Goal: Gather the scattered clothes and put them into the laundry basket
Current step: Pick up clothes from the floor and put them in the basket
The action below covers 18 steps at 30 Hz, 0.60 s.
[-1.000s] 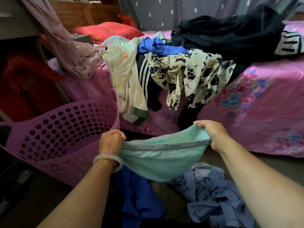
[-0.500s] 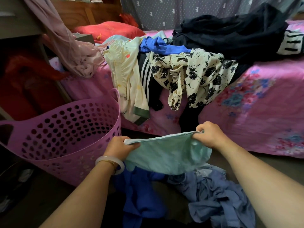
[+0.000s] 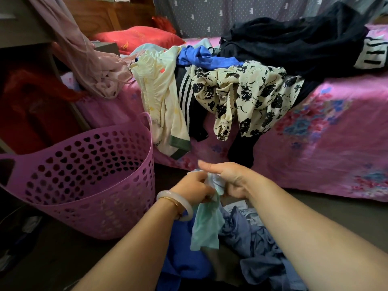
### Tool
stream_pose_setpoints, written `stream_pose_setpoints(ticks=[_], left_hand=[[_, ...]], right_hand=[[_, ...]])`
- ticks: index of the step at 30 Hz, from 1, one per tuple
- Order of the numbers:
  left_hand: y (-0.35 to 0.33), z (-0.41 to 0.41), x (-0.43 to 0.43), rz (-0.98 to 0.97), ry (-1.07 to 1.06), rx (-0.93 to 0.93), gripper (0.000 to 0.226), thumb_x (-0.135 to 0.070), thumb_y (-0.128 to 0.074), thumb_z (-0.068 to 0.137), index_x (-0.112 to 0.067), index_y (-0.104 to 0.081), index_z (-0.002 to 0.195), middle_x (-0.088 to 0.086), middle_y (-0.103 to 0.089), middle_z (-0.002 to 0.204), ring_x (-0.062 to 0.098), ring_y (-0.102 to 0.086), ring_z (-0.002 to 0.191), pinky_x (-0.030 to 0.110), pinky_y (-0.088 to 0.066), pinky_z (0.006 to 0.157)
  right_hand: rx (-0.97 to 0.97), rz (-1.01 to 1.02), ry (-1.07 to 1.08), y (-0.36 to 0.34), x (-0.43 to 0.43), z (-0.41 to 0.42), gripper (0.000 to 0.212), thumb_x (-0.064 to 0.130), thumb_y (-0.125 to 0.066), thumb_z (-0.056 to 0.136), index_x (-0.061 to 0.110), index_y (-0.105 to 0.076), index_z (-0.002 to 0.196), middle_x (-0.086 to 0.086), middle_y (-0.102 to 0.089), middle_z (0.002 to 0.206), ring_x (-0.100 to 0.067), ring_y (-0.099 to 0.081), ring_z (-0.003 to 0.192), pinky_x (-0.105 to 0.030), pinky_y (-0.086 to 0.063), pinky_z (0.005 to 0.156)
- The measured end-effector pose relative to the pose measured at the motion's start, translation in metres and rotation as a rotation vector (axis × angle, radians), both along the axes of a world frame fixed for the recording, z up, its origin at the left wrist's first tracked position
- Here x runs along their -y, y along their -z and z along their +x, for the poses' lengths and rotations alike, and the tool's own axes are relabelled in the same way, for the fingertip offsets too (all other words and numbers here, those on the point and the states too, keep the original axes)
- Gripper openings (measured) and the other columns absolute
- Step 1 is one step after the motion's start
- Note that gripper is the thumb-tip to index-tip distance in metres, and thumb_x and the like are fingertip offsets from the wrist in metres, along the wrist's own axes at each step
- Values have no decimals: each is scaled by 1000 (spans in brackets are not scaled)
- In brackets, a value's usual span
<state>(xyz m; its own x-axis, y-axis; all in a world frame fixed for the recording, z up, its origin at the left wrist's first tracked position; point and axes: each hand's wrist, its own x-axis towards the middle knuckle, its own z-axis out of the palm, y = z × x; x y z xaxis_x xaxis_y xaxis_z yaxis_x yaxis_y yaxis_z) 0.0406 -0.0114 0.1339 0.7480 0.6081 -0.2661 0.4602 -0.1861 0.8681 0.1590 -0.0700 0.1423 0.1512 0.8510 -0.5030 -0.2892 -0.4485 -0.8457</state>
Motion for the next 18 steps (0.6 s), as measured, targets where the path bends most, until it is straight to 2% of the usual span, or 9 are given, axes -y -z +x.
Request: stream_pose_setpoints(ticks=[2,4,6,9,11,13,15,16,18], left_hand=[[0,-7,1,-52,147,19,23,2,-64,75,-6,-66,97,14,-65,89,25,-63,83,38,-52,81],[2,-23,-5,-280,186,92,35,3,-65,70,-17,-72,98,10,-70,96,24,-65,94,38,-50,91],[5,-34,-15,-416,128,130,30,9,-65,73,-13,-73,93,8,-71,91,22,-67,93,36,-51,91],[13,-41,-31,-111,-53,-28,14,5,-71,76,-7,-66,81,2,-67,76,14,-63,76,18,-54,72],[19,-43,-29,-9,-64,-161,31,-9,-81,71,-10,-64,98,-3,-66,86,8,-62,81,11,-47,64],[31,-43,-27,-166,-44,-113,47,-15,-83,70,-9,-63,112,1,-70,103,12,-66,95,17,-51,76],[35,-42,-21,-304,-114,7,42,-17,-82,71,-9,-69,110,7,-73,104,21,-68,100,34,-53,92],[34,-41,-20,-353,-191,76,37,-16,-81,73,-8,-70,107,9,-74,102,26,-69,99,42,-52,95],[30,-39,-21,-447,-326,211,31,-10,-75,78,-4,-69,108,14,-74,99,32,-70,93,48,-53,91]], right_hand=[[72,83,-29,-3,4,1,20,16,-71,83,5,-71,99,-20,-70,93,-26,-67,69,-31,-57,56],[60,141,-41,0,8,9,23,-1,-69,80,3,-69,103,-21,-70,94,-27,-68,74,-33,-58,63],[87,149,-84,2,10,15,32,-12,-62,78,2,-68,105,-22,-68,96,-29,-66,79,-37,-56,70],[123,148,-119,-2,10,16,41,-19,-50,76,2,-67,106,-24,-67,96,-32,-64,81,-35,-54,71],[79,169,-175,-10,10,13,38,-17,-47,76,2,-67,102,-19,-67,86,-27,-65,72,-32,-55,65],[8,212,-198,-19,11,12,34,-12,-51,76,-2,-66,105,-19,-66,88,-27,-65,76,-35,-56,72],[-130,253,-123,-23,10,15,31,4,-63,79,-6,-65,109,-22,-66,98,-29,-66,86,-41,-52,87],[-229,258,-38,-21,9,18,38,21,-65,83,-6,-66,110,-21,-68,102,-30,-67,91,-42,-52,91],[-385,222,120,-8,6,28,75,59,-55,81,-2,-60,123,-18,-69,105,-30,-68,93,-43,-53,85]])
